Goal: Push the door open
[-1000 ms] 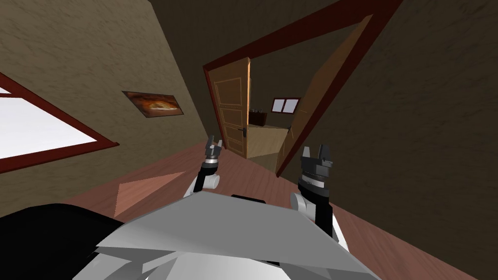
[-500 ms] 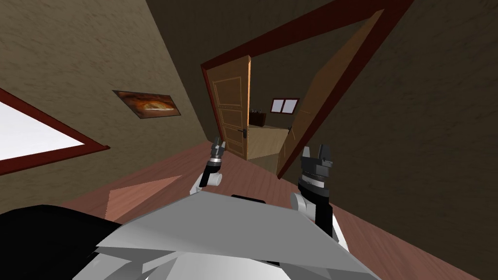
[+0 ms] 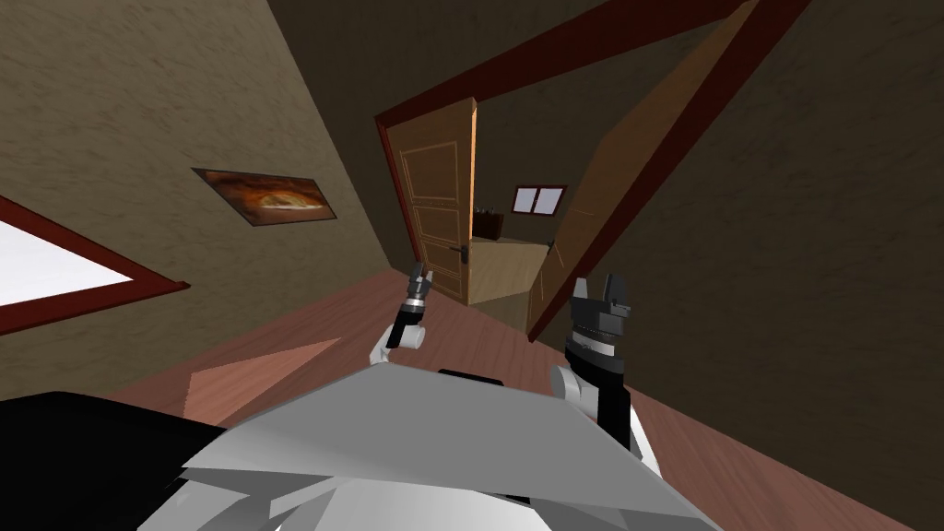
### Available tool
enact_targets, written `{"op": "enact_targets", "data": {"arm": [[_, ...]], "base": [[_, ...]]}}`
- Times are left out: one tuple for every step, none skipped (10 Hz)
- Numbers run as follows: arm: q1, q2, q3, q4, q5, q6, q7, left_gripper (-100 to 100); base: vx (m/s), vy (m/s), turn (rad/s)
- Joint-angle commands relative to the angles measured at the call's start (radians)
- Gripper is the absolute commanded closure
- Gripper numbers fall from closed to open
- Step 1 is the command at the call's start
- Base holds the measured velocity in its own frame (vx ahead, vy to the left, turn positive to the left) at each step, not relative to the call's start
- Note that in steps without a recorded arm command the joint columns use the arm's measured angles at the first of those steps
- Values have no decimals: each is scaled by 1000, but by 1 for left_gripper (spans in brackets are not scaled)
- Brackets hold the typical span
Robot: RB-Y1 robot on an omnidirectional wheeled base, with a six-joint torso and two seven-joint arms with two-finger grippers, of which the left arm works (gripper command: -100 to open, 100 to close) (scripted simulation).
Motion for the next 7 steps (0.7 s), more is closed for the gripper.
{"op": "enact_targets", "data": {"arm": [[-36,6,3,50,-2,2,4,-100],[-56,8,2,81,-4,4,6,-100],[-76,9,2,114,-7,6,8,-100],[-76,9,2,124,-7,6,8,-100],[-97,11,2,159,-9,7,10,-100],[-118,12,2,193,-11,9,12,-100],[-139,14,1,228,-14,11,14,-100]], "base": [[81,50,-45],[90,65,-47],[96,85,-43],[57,64,-20],[46,57,-24],[68,71,-50],[76,92,-49]]}}
